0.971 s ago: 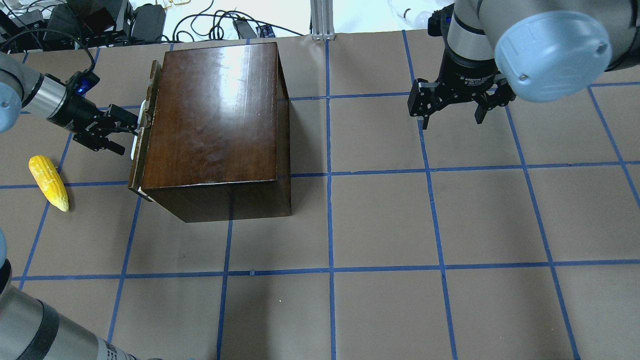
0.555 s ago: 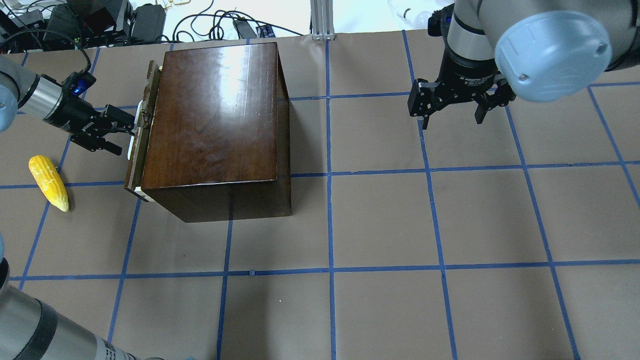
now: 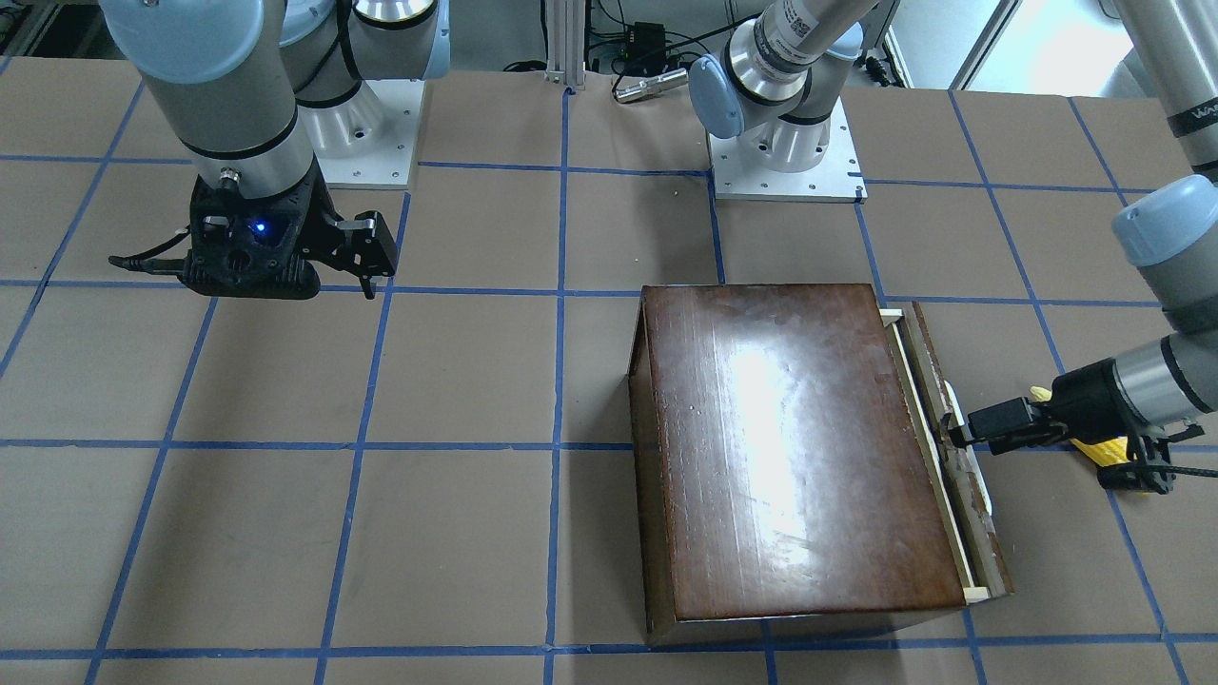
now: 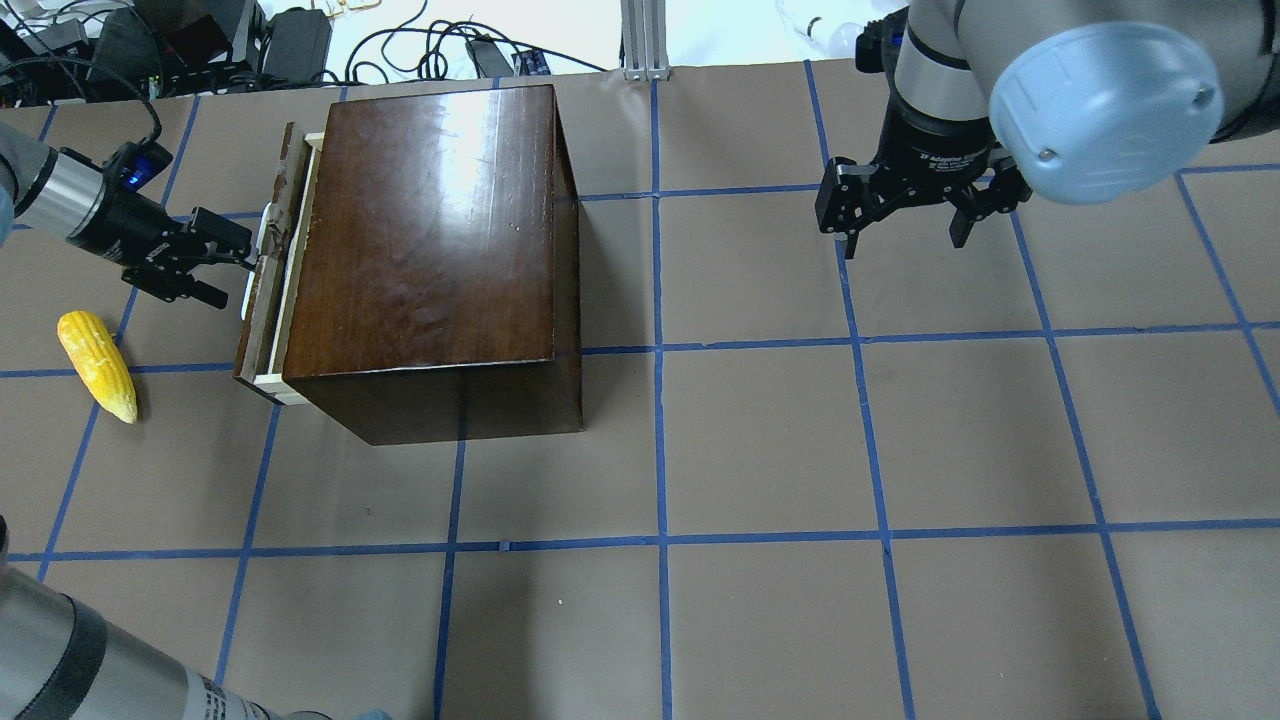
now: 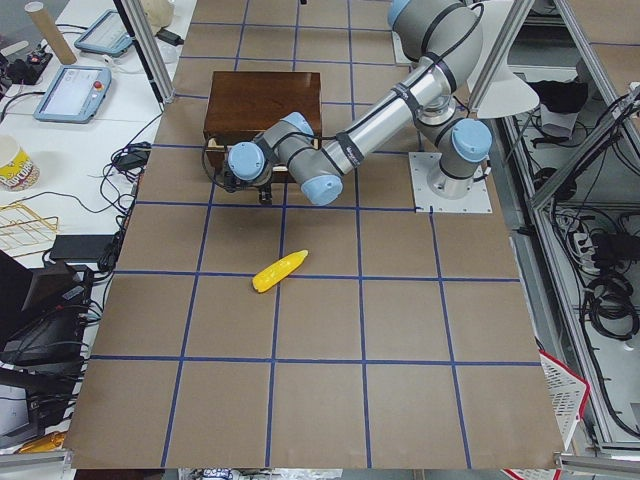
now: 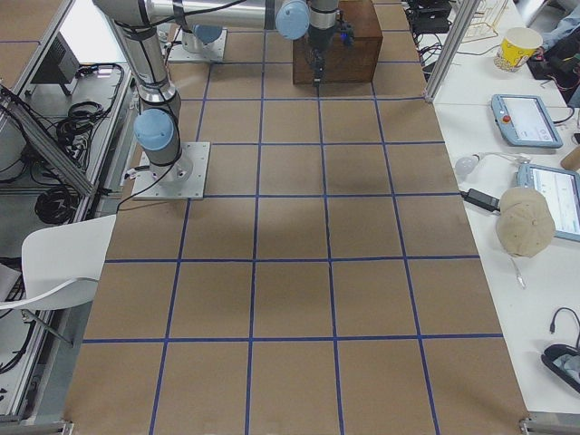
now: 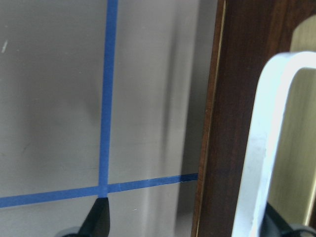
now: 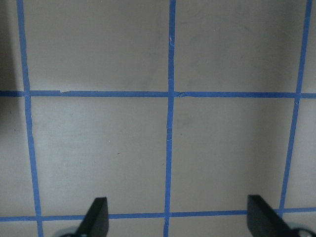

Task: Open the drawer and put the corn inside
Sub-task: 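Pull the drawer handle outward with the left gripper, opening the drawer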

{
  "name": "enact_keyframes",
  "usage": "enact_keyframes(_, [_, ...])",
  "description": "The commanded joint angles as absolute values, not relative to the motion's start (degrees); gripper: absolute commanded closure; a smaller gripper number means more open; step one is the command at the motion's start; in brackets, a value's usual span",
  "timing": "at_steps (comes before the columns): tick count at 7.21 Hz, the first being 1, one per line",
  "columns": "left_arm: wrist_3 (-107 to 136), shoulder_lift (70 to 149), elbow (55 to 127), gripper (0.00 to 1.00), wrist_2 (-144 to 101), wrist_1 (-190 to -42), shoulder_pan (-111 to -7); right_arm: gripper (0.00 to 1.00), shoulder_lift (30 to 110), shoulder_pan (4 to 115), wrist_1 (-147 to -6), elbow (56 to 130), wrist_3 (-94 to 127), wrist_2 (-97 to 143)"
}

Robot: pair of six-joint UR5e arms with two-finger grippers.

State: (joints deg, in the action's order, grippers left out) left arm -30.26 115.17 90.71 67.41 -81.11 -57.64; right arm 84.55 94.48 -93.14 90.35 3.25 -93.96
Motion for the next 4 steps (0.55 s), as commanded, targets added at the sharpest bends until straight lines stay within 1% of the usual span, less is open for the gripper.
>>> enact_keyframes(1, [-30.94, 115.92, 89.39, 0.00, 67.59, -81.56, -57.48, 0.00, 84.55, 94.48, -93.16, 90.35, 3.25, -93.96])
enact_keyframes(4, [-32.25, 116.37, 88.68, 0.00, 70.14, -81.39, -57.04, 0.00, 84.55, 94.48, -93.16, 90.35, 3.25, -93.96])
